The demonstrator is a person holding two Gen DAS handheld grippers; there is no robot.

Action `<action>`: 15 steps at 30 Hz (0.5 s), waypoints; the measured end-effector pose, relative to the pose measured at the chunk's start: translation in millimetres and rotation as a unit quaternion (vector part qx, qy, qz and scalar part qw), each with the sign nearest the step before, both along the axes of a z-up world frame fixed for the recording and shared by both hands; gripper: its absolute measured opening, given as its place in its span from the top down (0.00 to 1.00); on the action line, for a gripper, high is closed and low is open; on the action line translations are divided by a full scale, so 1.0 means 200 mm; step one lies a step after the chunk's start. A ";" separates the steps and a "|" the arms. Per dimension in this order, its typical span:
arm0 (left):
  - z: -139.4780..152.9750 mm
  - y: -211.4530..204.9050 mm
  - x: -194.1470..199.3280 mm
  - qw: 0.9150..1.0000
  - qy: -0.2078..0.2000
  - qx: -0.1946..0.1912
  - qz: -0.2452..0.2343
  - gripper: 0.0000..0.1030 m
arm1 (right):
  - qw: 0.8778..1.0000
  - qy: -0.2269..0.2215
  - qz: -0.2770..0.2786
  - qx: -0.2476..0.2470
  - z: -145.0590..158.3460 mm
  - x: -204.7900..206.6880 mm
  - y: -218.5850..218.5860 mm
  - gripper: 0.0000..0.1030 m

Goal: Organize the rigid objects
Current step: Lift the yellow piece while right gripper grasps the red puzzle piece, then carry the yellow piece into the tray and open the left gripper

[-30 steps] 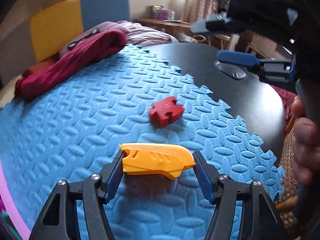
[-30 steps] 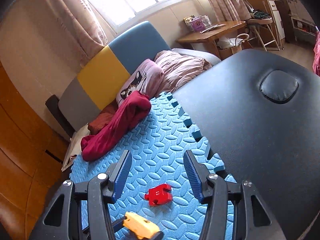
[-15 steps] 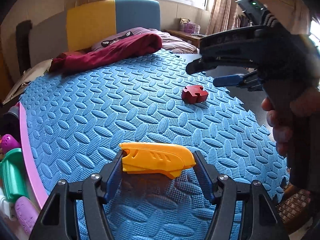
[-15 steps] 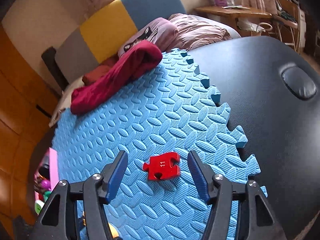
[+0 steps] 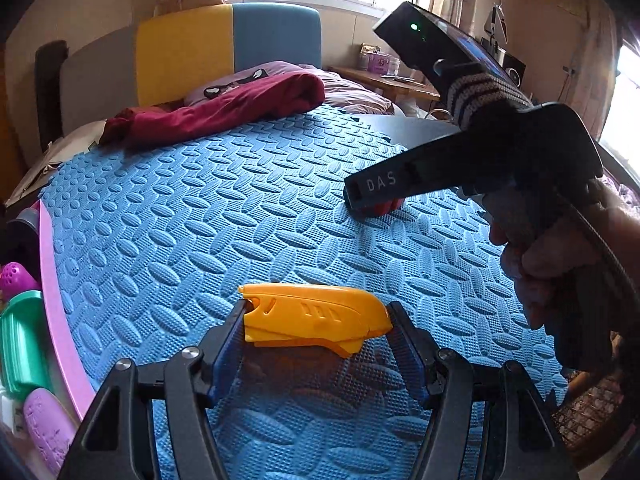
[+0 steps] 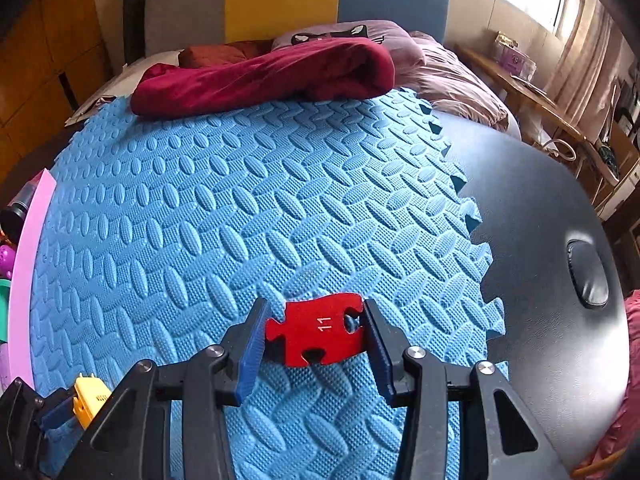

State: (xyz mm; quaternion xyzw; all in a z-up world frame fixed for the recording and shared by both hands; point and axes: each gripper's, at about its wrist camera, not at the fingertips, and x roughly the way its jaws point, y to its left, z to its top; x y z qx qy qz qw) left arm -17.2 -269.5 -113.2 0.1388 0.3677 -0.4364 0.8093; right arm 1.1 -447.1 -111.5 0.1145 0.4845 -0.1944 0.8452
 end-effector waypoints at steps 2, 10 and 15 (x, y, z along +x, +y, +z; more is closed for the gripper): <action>0.00 0.01 0.00 1.000 0.003 -0.003 0.003 0.35 | 1.000 -0.005 -0.002 0.017 0.00 0.00 -0.02 0.53; 0.01 0.03 -0.01 1.000 0.005 -0.008 0.011 0.35 | 1.000 -0.012 0.017 0.002 0.00 0.03 0.05 0.40; 0.01 0.03 -0.01 1.000 0.006 -0.004 0.019 0.35 | 1.000 -0.017 0.018 -0.014 0.01 0.04 0.06 0.55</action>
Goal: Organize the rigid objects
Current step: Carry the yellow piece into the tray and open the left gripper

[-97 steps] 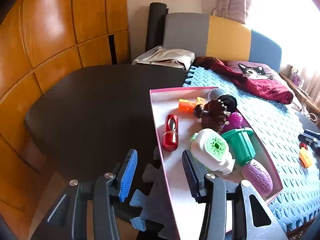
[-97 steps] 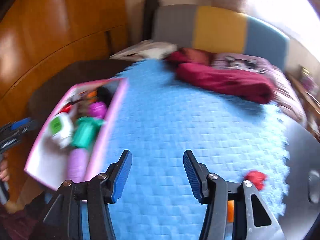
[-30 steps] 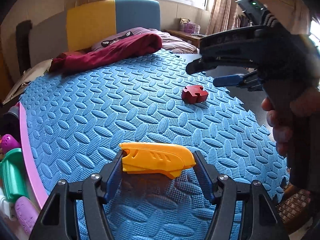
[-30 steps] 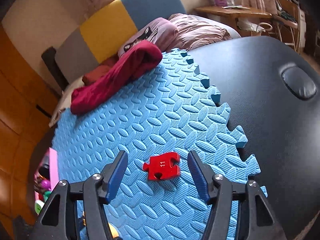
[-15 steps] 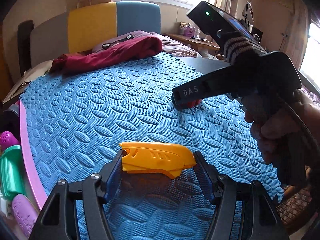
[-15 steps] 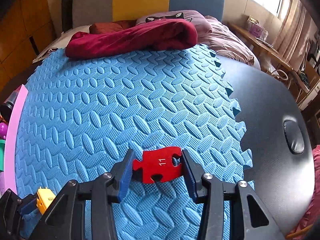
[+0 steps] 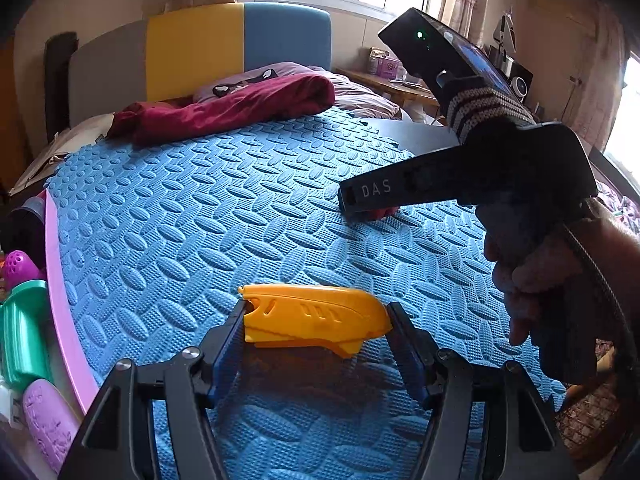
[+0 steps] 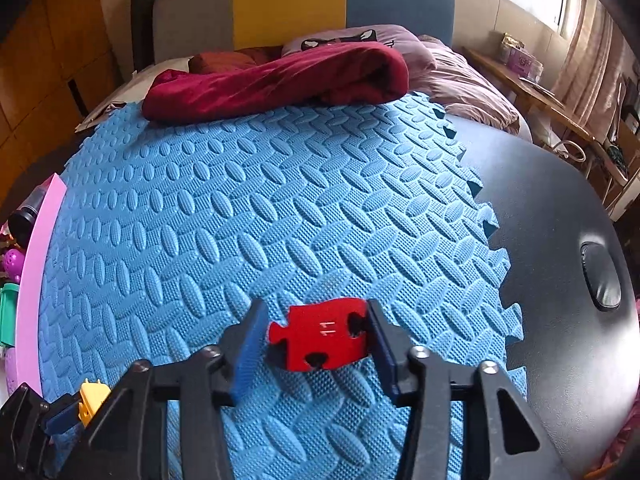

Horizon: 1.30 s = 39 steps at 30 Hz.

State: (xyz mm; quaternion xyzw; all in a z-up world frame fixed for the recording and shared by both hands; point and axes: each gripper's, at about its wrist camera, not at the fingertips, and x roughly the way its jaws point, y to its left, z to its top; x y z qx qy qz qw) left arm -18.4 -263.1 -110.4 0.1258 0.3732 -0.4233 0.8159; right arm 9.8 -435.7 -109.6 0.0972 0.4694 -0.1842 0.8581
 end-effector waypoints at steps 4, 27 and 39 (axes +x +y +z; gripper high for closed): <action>0.03 0.02 -0.01 1.000 -0.011 0.006 0.014 0.35 | 1.000 -0.007 -0.001 0.007 -0.01 0.01 -0.02 0.55; 0.46 0.39 -0.02 0.994 -0.050 -0.064 0.079 0.35 | 0.999 -0.015 0.022 -0.045 -0.01 0.01 0.03 0.55; 0.51 1.05 0.20 0.967 -0.041 -0.073 0.241 0.35 | 0.998 -0.012 0.026 -0.058 -0.01 0.01 0.05 0.55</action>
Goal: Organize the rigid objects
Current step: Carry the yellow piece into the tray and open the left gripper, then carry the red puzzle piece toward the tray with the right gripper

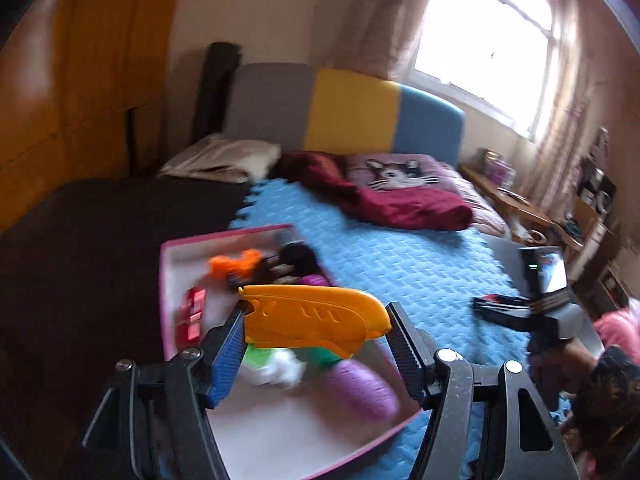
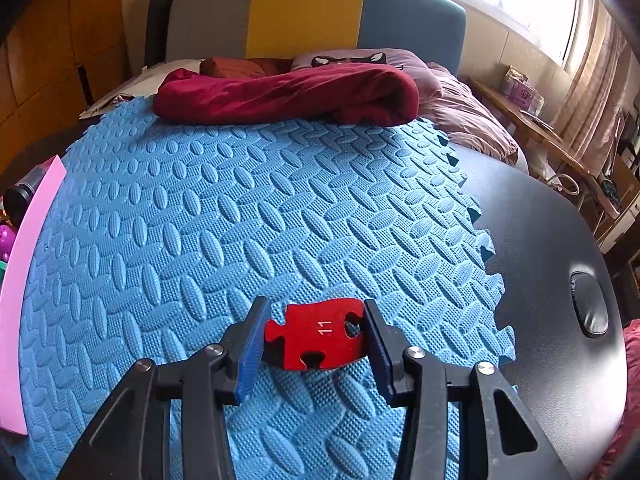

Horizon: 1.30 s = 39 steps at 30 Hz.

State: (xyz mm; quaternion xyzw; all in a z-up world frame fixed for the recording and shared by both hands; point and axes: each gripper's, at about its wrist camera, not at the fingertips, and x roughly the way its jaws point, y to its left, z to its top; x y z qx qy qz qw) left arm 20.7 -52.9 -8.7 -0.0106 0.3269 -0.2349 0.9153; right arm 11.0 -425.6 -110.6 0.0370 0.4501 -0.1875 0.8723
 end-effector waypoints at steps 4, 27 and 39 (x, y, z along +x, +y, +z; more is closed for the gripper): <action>-0.13 0.15 0.02 0.999 0.033 0.011 0.040 0.35 | 1.000 0.002 0.003 -0.008 0.00 0.00 0.01 0.55; -0.35 0.12 0.00 0.995 0.048 0.079 0.041 0.32 | 1.000 0.007 0.006 -0.020 0.00 0.00 0.02 0.55; -0.24 0.21 0.01 0.989 0.035 0.101 0.106 0.31 | 1.000 0.012 0.004 -0.018 0.01 -0.01 0.03 0.55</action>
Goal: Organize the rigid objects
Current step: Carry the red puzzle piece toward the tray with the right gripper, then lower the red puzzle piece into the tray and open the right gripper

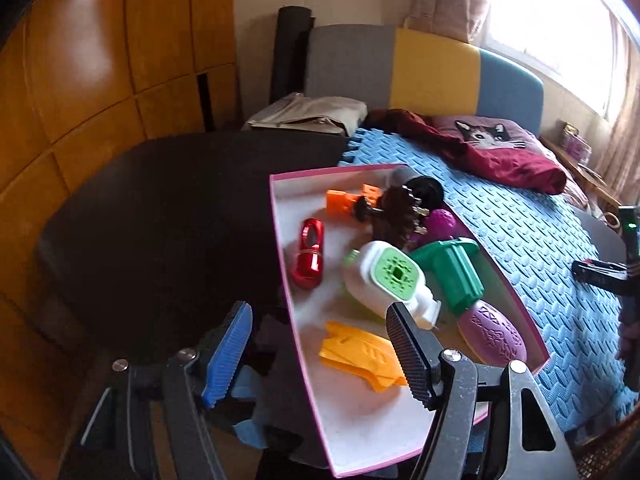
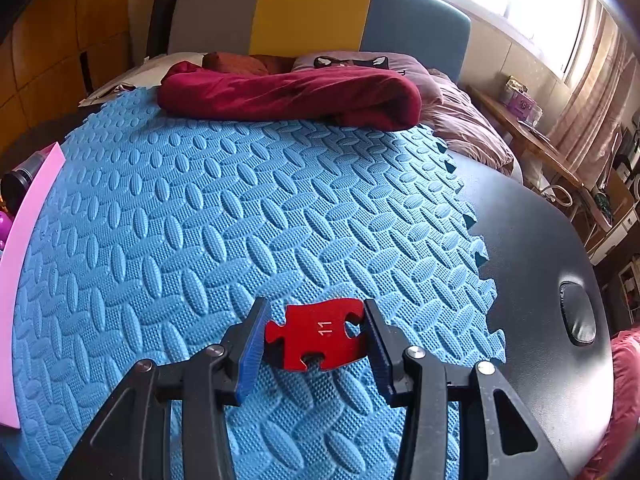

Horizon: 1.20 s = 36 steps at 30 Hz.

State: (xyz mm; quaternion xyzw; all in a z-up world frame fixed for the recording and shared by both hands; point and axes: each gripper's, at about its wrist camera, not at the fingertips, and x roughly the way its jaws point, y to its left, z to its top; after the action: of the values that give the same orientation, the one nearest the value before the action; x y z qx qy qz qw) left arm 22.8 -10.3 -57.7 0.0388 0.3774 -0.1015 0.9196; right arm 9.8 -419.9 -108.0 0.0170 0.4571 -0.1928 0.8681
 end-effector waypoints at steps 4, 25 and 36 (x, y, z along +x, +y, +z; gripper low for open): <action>0.01 0.04 0.01 1.000 -0.001 -0.004 0.015 0.32 | 1.000 0.000 -0.006 0.017 0.00 -0.01 -0.01 0.55; -0.03 0.18 0.05 0.998 0.008 -0.021 0.054 0.32 | 0.993 0.014 0.061 0.103 0.03 -0.04 0.27 0.55; -0.04 0.21 0.07 0.998 0.009 -0.022 0.066 0.32 | 0.973 -0.065 0.178 0.134 0.28 -0.06 0.68 0.55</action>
State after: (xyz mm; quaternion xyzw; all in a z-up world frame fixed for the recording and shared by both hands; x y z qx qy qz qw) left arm 37.0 31.1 -64.9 -0.0072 0.3851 -0.0497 0.9215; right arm -2.4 -283.2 -52.6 0.0645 0.4170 0.0290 0.9062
